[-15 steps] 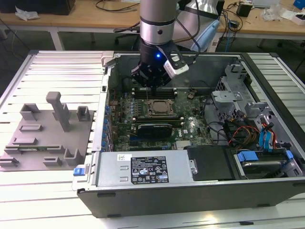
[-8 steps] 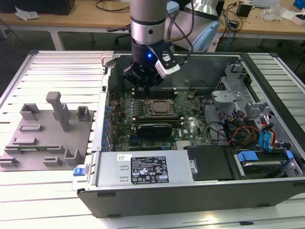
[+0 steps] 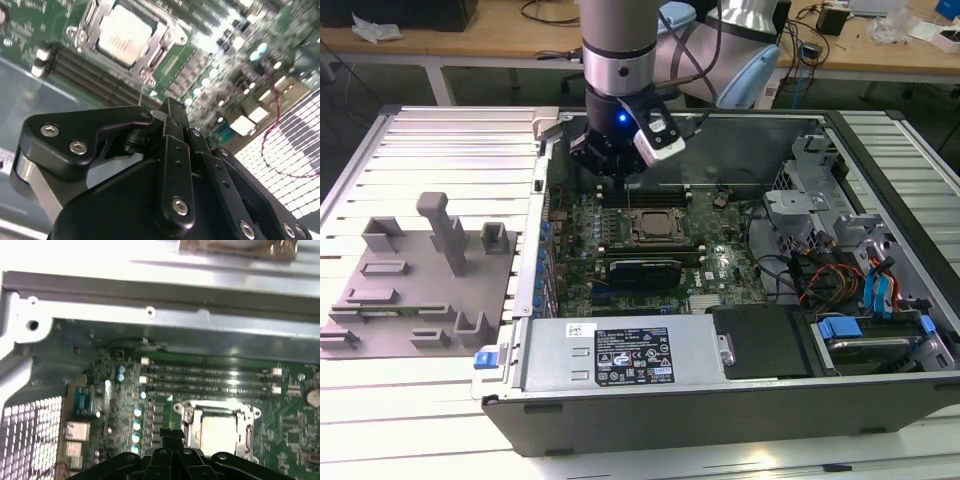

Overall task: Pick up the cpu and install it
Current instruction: 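Install the first cpu locking lever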

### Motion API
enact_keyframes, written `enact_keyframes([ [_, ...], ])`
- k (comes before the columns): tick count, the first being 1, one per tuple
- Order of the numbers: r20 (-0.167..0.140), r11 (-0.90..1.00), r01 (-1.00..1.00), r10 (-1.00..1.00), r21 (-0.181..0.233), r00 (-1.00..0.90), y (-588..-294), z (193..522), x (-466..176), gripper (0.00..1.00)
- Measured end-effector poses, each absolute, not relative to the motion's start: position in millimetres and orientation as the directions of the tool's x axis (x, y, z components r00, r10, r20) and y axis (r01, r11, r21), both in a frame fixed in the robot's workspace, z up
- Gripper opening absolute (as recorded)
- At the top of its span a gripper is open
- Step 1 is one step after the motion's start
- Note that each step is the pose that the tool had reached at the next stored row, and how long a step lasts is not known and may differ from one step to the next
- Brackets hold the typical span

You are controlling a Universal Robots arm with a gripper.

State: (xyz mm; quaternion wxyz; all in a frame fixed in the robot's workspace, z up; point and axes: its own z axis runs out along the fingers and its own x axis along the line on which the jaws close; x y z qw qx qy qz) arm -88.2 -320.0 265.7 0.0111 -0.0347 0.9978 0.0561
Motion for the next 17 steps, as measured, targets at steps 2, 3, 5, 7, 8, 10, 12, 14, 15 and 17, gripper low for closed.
enact_keyframes([
  [2, -0.029, 0.985, -0.070, -0.067, 0.157, -0.997, -320.0, 265.7, -90.0, 0.11],
  [3, -0.031, 0.982, -0.070, -0.066, 0.175, -0.997, -320.0, 265.7, -90.6, 0.11],
  [5, -0.033, 0.974, -0.070, -0.065, 0.216, -0.997, -320.0, 265.7, -91.9, 0.11],
  [7, -0.035, 0.969, -0.070, -0.064, 0.238, -0.997, -320.0, 265.3, -92.0, 0.11],
  [8, -0.035, 0.968, -0.069, -0.062, 0.243, -0.997, -320.0, 264.8, -92.0, 0.11],
  [10, -0.036, 0.967, -0.056, -0.048, 0.249, -0.998, -320.0, 263.7, -92.0, 0.11],
  [12, -0.035, 0.968, -0.022, -0.014, 0.251, -0.999, -320.1, 262.3, -92.0, 0.11],
  [14, -0.036, 0.968, 0.010, 0.019, 0.252, -0.999, -320.1, 261.0, -92.0, 0.11],
  [15, -0.036, 0.968, 0.022, 0.032, 0.252, -0.999, -320.0, 260.5, -92.0, 0.11],
  [17, -0.036, 0.967, 0.047, 0.058, 0.252, -0.998, -320.0, 259.6, -92.0, 0.11],
])
